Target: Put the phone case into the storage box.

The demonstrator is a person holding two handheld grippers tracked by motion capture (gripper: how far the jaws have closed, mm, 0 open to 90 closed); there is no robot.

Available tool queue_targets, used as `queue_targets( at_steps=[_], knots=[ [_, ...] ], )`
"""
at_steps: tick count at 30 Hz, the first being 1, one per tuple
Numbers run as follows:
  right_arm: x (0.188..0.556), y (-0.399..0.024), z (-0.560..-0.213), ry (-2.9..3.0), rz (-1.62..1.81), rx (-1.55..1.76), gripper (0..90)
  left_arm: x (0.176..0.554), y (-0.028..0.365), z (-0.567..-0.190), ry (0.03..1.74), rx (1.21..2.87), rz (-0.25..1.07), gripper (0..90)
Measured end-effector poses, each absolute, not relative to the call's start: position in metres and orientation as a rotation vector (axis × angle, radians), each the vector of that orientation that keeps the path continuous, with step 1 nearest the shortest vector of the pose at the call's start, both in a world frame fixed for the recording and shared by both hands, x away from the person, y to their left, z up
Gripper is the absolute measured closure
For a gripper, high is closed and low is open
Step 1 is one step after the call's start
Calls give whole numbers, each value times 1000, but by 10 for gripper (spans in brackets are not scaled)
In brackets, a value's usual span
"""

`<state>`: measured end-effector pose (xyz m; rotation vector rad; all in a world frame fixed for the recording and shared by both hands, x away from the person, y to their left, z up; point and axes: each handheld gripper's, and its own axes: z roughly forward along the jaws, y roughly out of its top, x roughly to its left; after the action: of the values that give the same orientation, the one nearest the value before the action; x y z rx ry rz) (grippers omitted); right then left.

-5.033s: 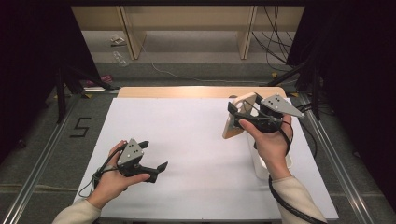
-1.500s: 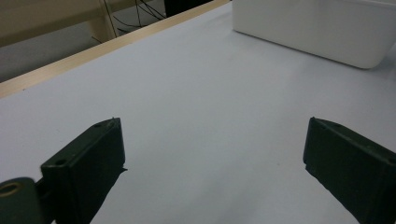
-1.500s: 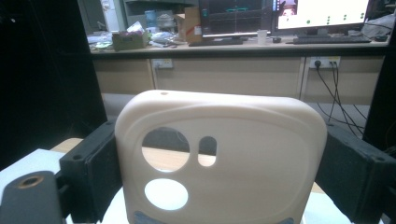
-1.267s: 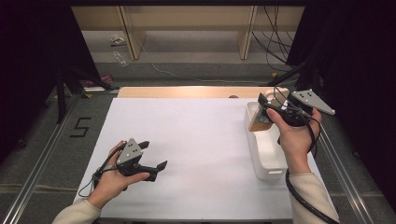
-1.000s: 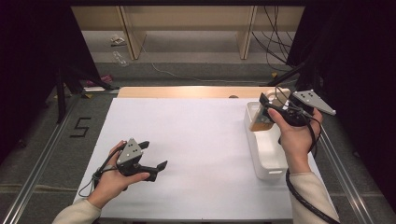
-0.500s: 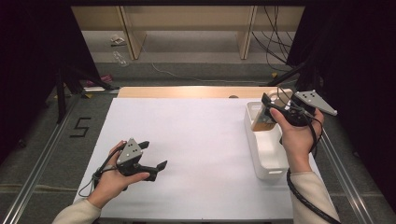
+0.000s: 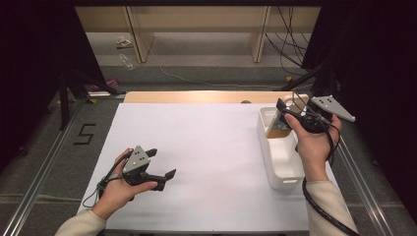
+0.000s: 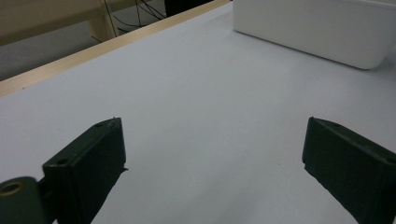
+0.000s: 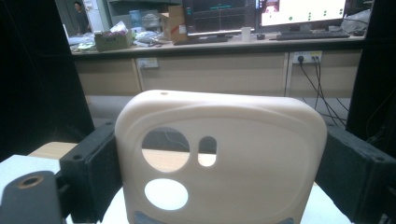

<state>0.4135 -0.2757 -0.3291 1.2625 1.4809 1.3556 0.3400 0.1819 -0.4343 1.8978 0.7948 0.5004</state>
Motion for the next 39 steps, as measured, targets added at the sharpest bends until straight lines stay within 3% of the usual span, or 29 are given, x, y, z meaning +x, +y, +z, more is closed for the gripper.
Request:
queue_targets(
  at_steps=[39],
  knots=[
    [438, -279, -325, 1500, 1286, 1290, 118, 340, 182, -434, 802, 1893, 506, 61]
  ],
)
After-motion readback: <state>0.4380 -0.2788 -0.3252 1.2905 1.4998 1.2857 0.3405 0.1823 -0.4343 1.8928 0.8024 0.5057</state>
